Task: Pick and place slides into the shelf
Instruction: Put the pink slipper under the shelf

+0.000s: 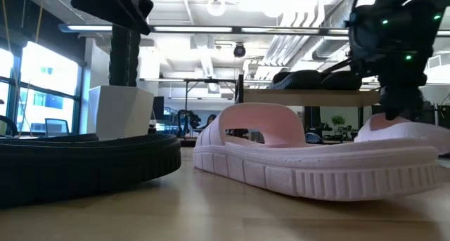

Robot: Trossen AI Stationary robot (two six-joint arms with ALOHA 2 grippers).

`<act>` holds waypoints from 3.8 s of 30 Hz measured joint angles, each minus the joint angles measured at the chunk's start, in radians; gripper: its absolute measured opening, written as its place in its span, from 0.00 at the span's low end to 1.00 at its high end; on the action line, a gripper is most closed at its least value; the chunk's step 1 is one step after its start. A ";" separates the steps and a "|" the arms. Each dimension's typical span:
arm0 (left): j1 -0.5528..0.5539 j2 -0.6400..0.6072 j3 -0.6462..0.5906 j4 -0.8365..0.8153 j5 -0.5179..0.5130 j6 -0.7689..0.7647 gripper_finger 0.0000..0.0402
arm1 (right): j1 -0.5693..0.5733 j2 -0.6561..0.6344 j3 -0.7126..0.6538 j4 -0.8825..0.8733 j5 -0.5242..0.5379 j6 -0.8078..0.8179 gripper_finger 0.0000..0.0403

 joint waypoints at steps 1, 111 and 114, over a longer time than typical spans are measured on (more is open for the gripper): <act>0.000 0.000 0.000 0.006 0.000 0.000 0.32 | -0.013 0.000 0.000 0.009 0.011 -0.022 0.00; 0.000 0.000 0.000 0.000 0.071 0.064 0.32 | 0.365 0.469 0.231 0.249 -0.141 1.157 0.00; 0.000 0.000 0.000 0.000 0.071 0.064 0.32 | 0.359 0.469 0.205 0.242 -0.168 1.172 0.00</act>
